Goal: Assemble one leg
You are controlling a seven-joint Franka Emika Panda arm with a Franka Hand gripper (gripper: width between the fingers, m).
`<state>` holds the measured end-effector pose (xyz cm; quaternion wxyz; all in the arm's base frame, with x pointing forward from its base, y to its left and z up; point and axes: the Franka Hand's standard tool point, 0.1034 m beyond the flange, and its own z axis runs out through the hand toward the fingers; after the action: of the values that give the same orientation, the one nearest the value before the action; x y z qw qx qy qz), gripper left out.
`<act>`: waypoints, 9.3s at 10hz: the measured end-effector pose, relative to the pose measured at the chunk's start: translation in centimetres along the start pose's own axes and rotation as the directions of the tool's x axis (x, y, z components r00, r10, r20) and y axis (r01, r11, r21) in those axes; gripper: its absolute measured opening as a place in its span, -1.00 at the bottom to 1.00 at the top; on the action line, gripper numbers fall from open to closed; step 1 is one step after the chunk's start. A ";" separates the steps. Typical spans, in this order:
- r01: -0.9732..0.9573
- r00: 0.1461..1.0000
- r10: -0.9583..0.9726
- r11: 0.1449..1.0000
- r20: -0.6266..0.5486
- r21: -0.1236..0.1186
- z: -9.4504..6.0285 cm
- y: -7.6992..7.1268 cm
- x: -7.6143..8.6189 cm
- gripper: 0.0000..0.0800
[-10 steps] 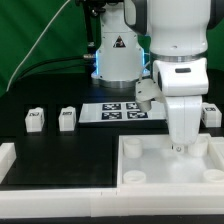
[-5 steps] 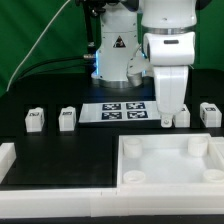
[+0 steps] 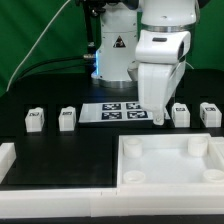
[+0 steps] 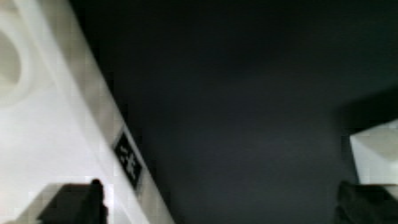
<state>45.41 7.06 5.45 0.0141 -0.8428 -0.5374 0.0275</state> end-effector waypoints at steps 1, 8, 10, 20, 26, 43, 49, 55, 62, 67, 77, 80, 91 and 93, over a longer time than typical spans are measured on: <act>-0.055 0.998 0.055 0.998 0.000 0.000 0.0 0.0 0.0 0.62; -0.862 0.506 0.863 0.505 0.004 0.043 0.6 -3.3 2.6 0.62; -0.871 0.491 0.871 0.490 0.013 0.047 0.9 -4.7 4.0 0.62; -0.860 0.507 0.849 0.509 0.148 0.024 0.7 -8.3 7.1 0.62; -0.884 0.328 0.677 0.467 0.659 -0.039 1.2 -10.3 7.5 0.62; -0.878 0.309 0.626 0.478 0.716 -0.039 5.1 -11.4 8.1 0.62; -0.878 0.307 0.626 0.476 0.717 -0.040 5.2 -11.4 8.0 -0.15; -0.879 0.307 0.627 0.476 0.716 -0.040 5.1 -11.4 8.0 -0.27; -0.898 0.267 0.660 0.435 0.702 -0.067 -3.2 -9.3 5.1 -0.27; -0.908 0.324 0.760 0.416 0.563 -0.039 -4.1 -7.8 5.2 -0.27; -0.880 0.466 0.883 0.469 -0.059 0.076 -7.1 -0.8 7.1 -0.27; -0.875 0.474 0.878 0.478 -0.061 0.076 -6.9 -0.7 7.0 -0.26; -0.795 0.564 0.763 0.605 -0.315 0.043 -7.5 8.1 7.5 -0.26; -0.797 0.534 0.718 0.604 -0.447 0.018 -7.3 8.1 7.1 -0.26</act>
Offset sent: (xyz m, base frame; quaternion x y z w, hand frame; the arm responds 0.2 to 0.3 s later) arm -0.0111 0.0024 0.0021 -0.0127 0.0022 0.3624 0.9319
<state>56.21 10.07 12.05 0.0336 -0.9745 -0.1010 -0.1974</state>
